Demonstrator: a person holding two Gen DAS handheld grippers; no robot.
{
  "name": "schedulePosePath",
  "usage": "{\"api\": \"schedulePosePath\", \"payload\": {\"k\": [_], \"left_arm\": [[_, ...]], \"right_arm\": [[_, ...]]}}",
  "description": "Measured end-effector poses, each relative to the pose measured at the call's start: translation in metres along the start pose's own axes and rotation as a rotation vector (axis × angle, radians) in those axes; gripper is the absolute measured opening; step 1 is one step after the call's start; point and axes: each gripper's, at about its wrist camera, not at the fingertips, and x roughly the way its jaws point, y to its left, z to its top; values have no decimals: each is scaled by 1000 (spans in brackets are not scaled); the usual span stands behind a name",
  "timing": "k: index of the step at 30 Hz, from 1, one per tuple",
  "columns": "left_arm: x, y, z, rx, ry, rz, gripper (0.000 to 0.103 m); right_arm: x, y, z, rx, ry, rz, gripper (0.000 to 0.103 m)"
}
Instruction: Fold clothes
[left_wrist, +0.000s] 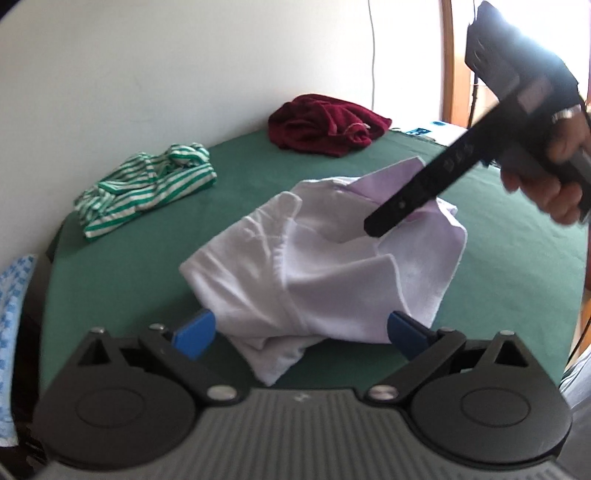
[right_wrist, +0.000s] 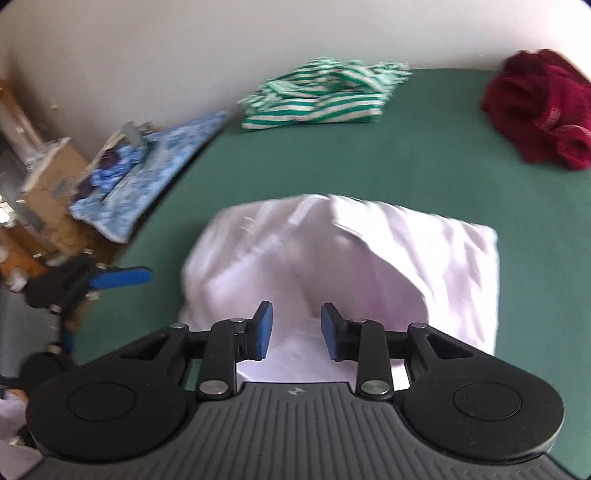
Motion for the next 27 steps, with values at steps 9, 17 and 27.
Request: {"api": "schedulePosePath", "payload": {"k": [9,17,27], "left_arm": [[22,-10,8,48,38,-31,100],[20,-10,6,36,38,-14,100],[21,-12,4,37,42,-3,101]], "right_arm": [[19,3,-10,22,-67,14,24],[24,16,-6,-101,-103,-13,25],[32,20,-17,-170,-28,9,8]]}}
